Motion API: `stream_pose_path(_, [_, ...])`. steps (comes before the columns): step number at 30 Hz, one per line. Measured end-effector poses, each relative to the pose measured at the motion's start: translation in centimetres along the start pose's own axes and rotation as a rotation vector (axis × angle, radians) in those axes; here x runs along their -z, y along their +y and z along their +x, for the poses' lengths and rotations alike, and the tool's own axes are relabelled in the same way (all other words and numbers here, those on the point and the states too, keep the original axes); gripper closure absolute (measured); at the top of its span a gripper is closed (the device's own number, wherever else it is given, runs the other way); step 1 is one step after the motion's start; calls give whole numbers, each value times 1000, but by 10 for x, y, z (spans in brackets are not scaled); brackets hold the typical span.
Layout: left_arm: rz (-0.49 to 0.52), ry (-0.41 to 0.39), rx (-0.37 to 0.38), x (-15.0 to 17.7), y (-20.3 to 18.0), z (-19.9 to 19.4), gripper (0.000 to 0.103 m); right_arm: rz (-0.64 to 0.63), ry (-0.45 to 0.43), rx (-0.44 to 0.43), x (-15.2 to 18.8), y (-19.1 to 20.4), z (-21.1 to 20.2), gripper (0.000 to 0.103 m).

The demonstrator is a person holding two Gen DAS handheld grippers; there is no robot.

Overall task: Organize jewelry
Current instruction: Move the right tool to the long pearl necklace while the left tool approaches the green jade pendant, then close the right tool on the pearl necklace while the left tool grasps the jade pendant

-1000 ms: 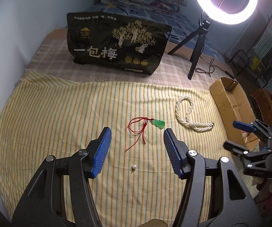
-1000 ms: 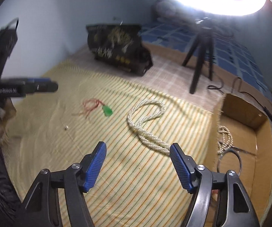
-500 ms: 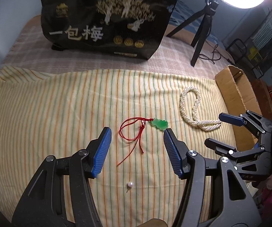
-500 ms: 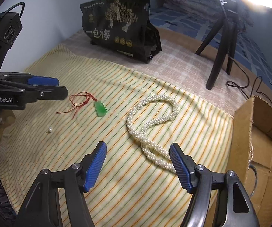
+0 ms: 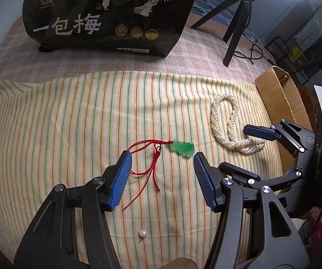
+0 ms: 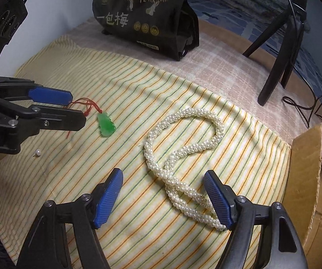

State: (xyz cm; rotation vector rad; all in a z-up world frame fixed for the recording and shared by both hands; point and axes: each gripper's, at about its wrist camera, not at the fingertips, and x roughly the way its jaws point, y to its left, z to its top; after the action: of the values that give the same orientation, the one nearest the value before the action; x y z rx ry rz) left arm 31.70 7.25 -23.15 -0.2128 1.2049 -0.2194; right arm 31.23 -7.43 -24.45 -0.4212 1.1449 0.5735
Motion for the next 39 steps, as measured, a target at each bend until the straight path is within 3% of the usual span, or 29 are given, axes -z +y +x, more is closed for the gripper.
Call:
stream_pose_path(5, [7,10,-9,1,-3,6,44,30,12,3,-1,-2,7,34])
stream_pose_path(8, [11,17,-9,-1,-8,10,43,73,9,8,0,-9,7,49])
stream_pose_path(10, [15,18,-14,-3,-12,14,43,105,5,6,4,-14,5,64])
stream_pose_path(15, [133,12,-91,-3,-33,25,43,159,-1,-17,13,-26,2,80])
stream_pose_path(22, [255,-12,-200,0,-47,37,44,184,-14,-26,24,-32,-1,87])
stream_pose_path(25, [270,-21,-213,-1,-50,39,59,186,-16,-27,25,-32,0,89])
stream_pose_path(26, [279,-22,-212,-1,-52,40,68,186,-16,-27,25,-32,0,90])
stream_pose_path(27, [291,-23,-220,0,-55,40,69,185,-16,-25,27,-32,-1,91])
stream_pose_path(31, [318,-41,-239,4,-61,42,71,180,-20,-14,30,-30,-4,94])
stream_pose_path(39, [271,-57,-223,11,-51,21,71,227,-58,-53,39,-30,-17,97])
